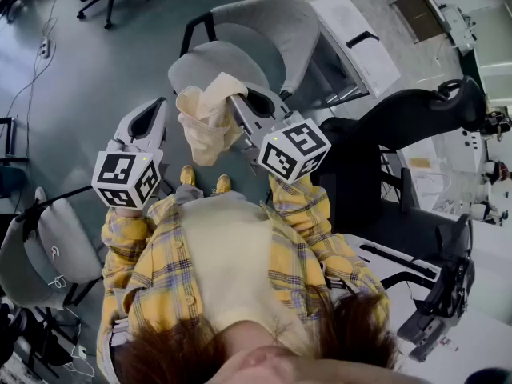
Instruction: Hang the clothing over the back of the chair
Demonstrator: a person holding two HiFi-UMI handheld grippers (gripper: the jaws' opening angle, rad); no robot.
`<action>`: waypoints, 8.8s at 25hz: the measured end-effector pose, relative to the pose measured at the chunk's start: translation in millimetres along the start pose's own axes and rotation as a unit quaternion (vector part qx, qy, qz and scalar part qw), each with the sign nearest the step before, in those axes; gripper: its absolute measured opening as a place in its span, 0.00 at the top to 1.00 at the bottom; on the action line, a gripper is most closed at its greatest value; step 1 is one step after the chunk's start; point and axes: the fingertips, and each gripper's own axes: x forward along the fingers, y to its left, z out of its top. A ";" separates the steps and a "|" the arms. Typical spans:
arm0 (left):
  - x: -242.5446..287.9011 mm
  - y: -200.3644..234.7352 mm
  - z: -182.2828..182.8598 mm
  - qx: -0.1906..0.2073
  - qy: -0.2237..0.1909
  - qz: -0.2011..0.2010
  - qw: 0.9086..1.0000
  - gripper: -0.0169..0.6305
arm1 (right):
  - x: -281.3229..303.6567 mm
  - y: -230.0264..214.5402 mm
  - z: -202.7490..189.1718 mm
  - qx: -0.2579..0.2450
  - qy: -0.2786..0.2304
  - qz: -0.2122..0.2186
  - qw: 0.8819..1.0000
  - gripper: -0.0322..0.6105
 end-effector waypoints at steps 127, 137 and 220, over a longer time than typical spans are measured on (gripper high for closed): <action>354.4 96.7 92.8 0.175 0.141 -0.510 0.831 0.96 | 142.4 -249.1 70.4 0.131 -0.209 -0.487 0.838 0.92; 375.9 86.0 97.1 0.176 0.144 -0.527 0.819 0.96 | 136.0 -260.9 74.9 0.133 -0.211 -0.504 0.827 0.92; 628.0 89.0 125.3 0.142 0.206 -0.598 0.762 0.96 | 214.2 -544.8 158.6 0.122 -0.138 -0.566 0.803 0.92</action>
